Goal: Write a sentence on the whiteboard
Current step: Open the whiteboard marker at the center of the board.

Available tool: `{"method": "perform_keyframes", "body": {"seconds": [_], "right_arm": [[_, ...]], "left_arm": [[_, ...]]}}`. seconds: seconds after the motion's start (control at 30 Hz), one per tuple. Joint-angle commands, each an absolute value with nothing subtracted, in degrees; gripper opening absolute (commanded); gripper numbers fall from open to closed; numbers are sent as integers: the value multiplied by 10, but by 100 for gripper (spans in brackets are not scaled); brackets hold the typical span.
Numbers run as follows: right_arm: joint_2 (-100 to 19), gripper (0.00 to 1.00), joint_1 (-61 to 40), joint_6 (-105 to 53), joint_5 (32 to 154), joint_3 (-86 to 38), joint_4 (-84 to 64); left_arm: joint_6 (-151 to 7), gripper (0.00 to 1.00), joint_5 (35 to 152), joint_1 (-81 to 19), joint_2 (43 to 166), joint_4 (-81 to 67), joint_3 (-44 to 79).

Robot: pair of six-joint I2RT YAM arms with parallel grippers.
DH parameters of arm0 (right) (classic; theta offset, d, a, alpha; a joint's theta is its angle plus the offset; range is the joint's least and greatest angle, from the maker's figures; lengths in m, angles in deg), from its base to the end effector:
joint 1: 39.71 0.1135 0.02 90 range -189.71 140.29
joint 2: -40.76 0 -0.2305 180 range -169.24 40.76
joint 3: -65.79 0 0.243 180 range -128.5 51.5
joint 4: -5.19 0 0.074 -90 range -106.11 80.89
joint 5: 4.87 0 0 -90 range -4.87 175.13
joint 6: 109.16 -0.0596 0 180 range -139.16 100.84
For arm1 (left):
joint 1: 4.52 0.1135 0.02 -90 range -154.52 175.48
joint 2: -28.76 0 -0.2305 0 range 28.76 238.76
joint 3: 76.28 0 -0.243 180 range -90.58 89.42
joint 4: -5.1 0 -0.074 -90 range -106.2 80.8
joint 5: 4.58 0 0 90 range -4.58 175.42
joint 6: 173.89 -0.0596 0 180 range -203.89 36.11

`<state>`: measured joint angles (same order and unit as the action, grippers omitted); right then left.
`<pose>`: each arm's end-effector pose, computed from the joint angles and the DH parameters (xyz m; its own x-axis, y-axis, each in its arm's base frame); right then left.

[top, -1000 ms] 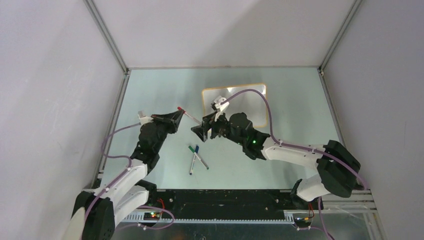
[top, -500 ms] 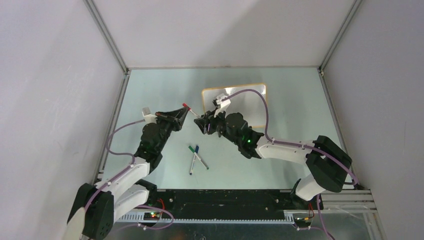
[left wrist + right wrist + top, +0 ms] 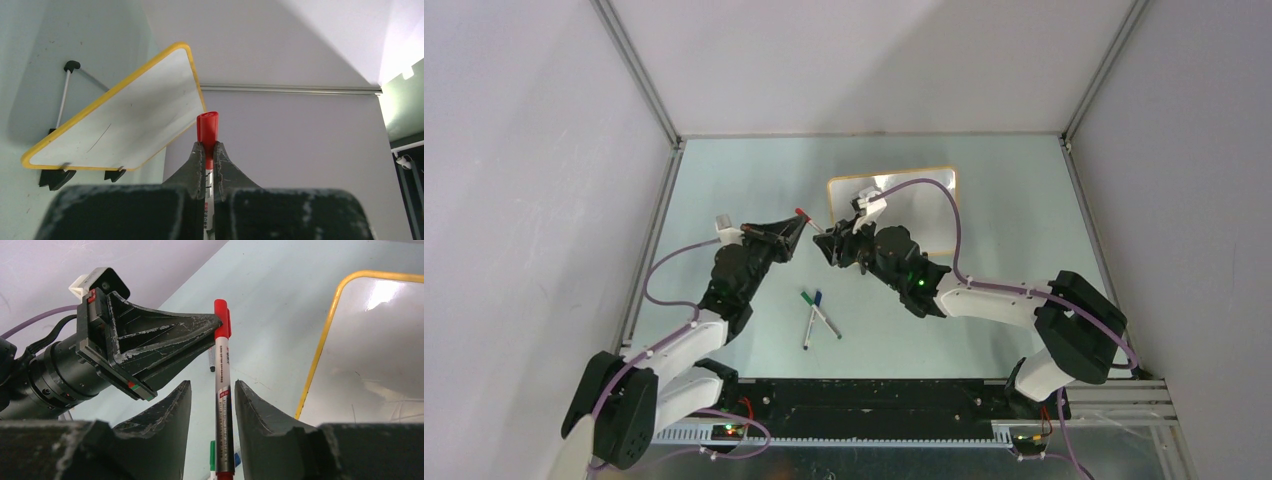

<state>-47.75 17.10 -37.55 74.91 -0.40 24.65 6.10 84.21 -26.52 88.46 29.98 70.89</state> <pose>0.2121 0.3049 0.2450 -0.2551 0.1771 -0.9505 -0.6809 0.6651 0.3067 0.2360 -0.0940 0.1980 -0.3550 -0.9349 -0.0009 -0.0321 0.0132 -0.9994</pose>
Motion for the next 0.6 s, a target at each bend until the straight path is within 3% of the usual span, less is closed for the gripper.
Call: {"method": "perform_keyframes", "body": {"seconds": [0.0, 0.1, 0.17, 0.2, 0.27, 0.43, 0.57], "right_arm": [[-482, 42, 171, -373, 735, -25, 272], [-483, 38, 169, -376, 740, -25, 272], [-484, 23, 167, -377, 744, -25, 271], [-483, 8, 166, -378, 745, -25, 270], [-479, 0, 163, -381, 747, -25, 264], [-458, 0, 154, -356, 828, -25, 232], [-454, 0, 125, -365, 929, -25, 215]], "left_arm": [[63, 0, 845, -269, 876, 326, 704], [60, 0, 843, -269, 867, 323, 704], [59, 0, 843, -269, 866, 323, 705], [59, 0, 843, -269, 865, 325, 706], [58, 0, 842, -268, 863, 328, 708], [28, 0, 772, -267, 816, 305, 731], [-23, 0, 710, -250, 761, 185, 721]]}}
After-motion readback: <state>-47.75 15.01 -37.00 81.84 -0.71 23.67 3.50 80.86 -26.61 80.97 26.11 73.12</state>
